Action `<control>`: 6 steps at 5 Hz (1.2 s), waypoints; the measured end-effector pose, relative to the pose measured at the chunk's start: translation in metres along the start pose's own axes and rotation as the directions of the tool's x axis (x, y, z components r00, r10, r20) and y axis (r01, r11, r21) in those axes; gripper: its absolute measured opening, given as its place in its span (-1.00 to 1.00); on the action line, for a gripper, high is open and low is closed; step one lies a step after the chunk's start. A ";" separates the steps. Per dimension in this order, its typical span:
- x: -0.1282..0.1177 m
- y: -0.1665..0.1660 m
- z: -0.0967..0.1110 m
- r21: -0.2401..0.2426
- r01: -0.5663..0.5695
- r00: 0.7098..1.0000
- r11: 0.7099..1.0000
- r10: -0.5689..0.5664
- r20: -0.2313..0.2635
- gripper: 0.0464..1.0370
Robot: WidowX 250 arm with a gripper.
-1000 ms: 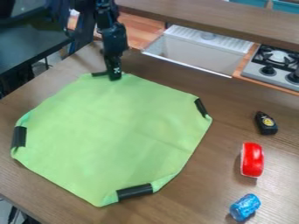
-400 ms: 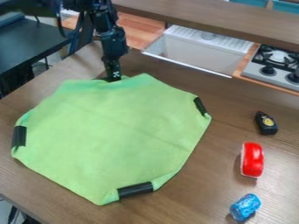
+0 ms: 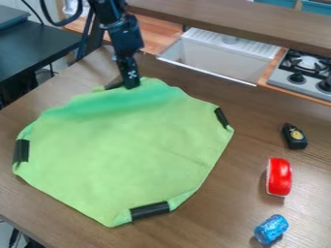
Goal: Fold cloth from the top left to the bottom right
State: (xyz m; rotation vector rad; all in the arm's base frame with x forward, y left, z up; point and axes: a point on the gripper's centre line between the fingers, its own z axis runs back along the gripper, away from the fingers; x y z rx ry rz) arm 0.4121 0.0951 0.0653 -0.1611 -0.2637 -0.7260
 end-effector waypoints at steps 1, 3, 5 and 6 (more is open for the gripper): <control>0.011 -0.048 0.003 0.045 0.015 0.999 0.999 -0.017 0.041 -0.99; 0.015 -0.120 -0.013 0.109 0.102 0.994 0.989 -0.106 0.033 -0.99; 0.017 -0.164 -0.017 0.132 0.109 0.994 0.985 -0.111 0.006 -0.99; 0.017 -0.181 -0.020 0.133 0.126 0.992 0.983 -0.127 -0.005 -0.99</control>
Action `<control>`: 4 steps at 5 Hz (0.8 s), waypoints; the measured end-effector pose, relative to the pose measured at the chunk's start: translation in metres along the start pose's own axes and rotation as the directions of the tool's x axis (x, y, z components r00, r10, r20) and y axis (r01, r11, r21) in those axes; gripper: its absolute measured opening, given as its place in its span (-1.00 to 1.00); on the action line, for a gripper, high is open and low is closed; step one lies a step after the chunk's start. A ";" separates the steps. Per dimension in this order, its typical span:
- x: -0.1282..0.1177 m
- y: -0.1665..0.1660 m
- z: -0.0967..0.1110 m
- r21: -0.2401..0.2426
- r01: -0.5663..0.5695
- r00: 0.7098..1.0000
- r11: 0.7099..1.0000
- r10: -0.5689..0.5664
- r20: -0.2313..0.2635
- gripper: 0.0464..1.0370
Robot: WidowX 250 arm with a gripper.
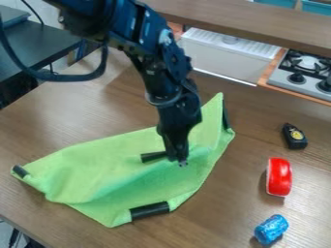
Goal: Fold cloth from the top left to the bottom right
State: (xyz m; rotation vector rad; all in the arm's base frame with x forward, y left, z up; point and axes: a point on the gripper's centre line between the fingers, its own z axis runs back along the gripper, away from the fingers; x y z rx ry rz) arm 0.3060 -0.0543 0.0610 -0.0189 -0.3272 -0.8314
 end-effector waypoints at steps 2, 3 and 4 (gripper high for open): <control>0.002 -0.029 -0.005 -0.026 0.040 0.997 0.999 -0.042 -0.060 -0.64; 0.005 -0.031 -0.006 -0.037 0.045 0.998 0.998 -0.046 -0.042 -0.16; -0.001 -0.024 -0.004 -0.083 -0.011 1.000 0.997 0.010 -0.012 0.46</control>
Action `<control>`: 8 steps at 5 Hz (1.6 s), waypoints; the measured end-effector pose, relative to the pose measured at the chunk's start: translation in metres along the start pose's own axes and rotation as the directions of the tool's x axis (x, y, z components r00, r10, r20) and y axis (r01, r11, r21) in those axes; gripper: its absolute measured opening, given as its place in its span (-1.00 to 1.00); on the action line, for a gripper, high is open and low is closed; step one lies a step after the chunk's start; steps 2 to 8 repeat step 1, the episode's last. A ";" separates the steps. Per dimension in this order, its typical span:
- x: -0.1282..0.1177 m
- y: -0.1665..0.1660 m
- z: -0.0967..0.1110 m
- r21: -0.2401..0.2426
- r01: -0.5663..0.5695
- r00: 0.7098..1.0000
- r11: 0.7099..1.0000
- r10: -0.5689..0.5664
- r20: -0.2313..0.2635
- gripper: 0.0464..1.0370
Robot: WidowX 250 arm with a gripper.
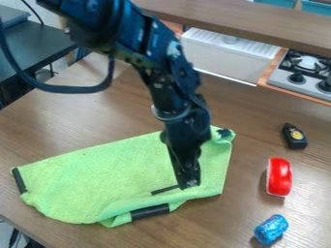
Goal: Fold cloth from the top left to the bottom right
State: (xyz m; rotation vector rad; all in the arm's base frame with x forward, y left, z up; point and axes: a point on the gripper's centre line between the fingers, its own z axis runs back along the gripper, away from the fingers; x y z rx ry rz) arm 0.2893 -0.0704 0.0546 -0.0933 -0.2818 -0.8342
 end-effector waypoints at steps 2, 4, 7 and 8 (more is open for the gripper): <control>0.000 0.019 0.016 -0.069 -0.092 0.994 0.993 0.096 0.052 0.91; 0.000 0.019 0.016 -0.069 -0.092 0.994 0.993 0.096 0.052 0.91; 0.000 0.019 0.016 -0.069 -0.092 0.994 0.993 0.096 0.052 0.91; 0.000 0.019 0.016 -0.069 -0.092 0.994 0.993 0.096 0.052 0.91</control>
